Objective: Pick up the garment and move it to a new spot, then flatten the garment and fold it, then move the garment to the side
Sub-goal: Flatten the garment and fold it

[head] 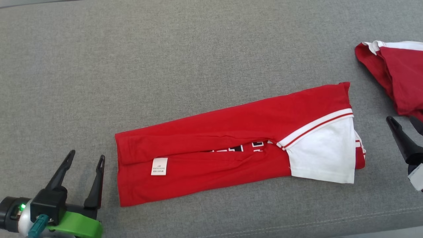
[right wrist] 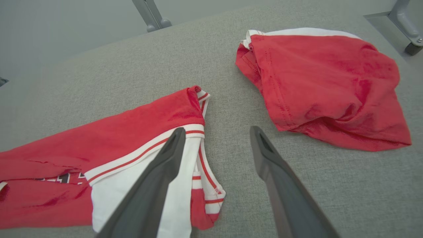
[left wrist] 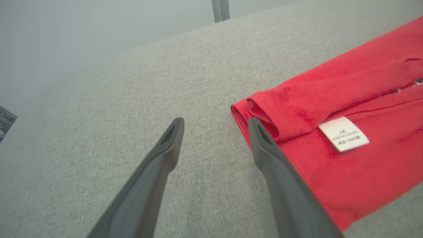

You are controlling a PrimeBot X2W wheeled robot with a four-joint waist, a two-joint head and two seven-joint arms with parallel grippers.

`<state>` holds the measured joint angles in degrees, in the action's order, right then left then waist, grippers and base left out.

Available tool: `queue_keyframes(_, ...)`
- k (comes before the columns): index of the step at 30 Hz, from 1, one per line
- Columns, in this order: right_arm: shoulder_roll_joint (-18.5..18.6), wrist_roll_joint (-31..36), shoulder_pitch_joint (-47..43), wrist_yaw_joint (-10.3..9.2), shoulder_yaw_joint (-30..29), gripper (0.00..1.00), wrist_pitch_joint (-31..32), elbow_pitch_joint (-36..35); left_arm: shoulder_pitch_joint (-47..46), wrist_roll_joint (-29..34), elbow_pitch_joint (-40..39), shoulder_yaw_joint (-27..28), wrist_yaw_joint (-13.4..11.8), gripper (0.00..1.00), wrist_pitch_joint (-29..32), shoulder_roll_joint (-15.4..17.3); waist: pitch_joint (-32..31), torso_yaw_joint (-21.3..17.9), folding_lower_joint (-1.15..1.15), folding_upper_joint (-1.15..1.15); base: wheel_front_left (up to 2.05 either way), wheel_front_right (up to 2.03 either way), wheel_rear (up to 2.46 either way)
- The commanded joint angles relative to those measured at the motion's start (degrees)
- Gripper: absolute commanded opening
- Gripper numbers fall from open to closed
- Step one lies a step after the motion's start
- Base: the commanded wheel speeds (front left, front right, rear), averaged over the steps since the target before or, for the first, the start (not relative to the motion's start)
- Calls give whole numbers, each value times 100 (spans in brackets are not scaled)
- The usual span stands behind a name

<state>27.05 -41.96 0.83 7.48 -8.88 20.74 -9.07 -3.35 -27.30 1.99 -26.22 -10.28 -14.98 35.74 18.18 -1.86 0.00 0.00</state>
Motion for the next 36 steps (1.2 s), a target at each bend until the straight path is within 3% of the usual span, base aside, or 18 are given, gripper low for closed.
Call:
queue_keyframes(1,33,78,130,-1,43,100,85,112,78,171,-177,197,-109,100,-21,-95,-35,26,0,0,0,0,0)
queue_keyframes(4,6,166,399,-1,243,100,299,500,361,415,-629,640,-227,100,-17,-497,-134,93,0,0,0,0,0)
queue_keyframes(7,-58,280,726,-1,502,100,501,1004,522,650,-957,987,-132,100,-18,-870,-187,177,0,0,0,0,0)
queue_keyframes(15,-163,495,1446,-1,1049,100,836,2533,521,1208,-1109,1419,349,100,-18,-1778,-182,596,0,0,0,0,0)
queue_keyframes(21,-412,112,1857,2,1215,100,900,3338,336,1456,-953,1630,784,100,-18,-2256,-126,826,0,0,0,0,0)
queue_keyframes(23,-445,-62,1960,12,1322,0,981,3464,335,1517,-886,1701,901,100,-18,-2379,-133,862,0,0,0,0,0)
queue_keyframes(26,-327,-382,2041,15,1373,0,1050,3463,340,1557,-752,1816,1073,100,-18,-2545,-171,893,0,0,0,0,0)
queue_keyframes(30,265,-637,2104,-3,1300,0,1096,3256,497,1599,-425,1989,1302,100,-18,-2758,-312,840,0,0,0,0,0)
queue_keyframes(36,853,-758,2002,-5,852,0,1207,3174,606,1685,-172,2024,1477,100,-18,-2931,-437,785,0,0,0,0,0)
